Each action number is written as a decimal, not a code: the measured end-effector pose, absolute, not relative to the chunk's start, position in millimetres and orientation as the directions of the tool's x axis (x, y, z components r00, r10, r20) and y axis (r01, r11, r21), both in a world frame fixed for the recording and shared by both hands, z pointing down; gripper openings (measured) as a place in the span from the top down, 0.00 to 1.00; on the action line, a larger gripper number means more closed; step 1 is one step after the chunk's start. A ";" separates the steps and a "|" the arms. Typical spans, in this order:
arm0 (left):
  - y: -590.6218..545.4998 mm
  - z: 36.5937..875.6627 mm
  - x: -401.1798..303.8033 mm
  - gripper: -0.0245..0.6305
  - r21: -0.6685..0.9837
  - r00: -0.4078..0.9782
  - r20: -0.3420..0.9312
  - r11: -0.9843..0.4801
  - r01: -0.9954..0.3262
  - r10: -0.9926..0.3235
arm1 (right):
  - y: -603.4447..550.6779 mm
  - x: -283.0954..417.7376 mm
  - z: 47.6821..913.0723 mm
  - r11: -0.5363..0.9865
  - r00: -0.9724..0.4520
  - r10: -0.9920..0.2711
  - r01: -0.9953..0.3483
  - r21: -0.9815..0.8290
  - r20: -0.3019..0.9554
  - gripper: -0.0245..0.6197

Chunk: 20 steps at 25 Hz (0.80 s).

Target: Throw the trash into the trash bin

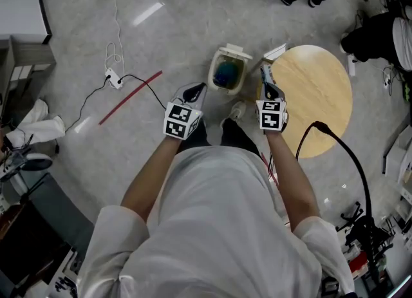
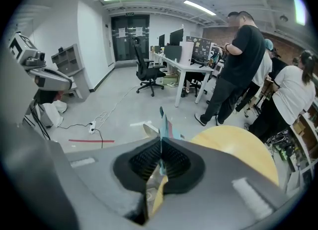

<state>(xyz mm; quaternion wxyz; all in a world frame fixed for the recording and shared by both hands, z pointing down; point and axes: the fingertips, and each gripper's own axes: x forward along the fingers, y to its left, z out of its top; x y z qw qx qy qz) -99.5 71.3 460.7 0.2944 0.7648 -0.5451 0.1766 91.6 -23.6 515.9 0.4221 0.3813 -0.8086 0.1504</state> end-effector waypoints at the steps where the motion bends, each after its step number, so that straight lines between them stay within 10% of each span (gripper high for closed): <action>1: 73.0 461.0 -103.5 0.96 0.259 0.339 0.592 -0.226 -0.939 -0.731 | -21.6 86.3 517.2 0.671 -0.358 -0.484 -0.738 0.076 0.799 0.96; 20: 91.5 479.5 -165.0 0.96 0.260 0.273 0.627 -0.134 -0.956 -0.730 | 6.6 5.4 548.4 0.773 -0.452 -0.360 -0.634 -0.011 0.816 0.96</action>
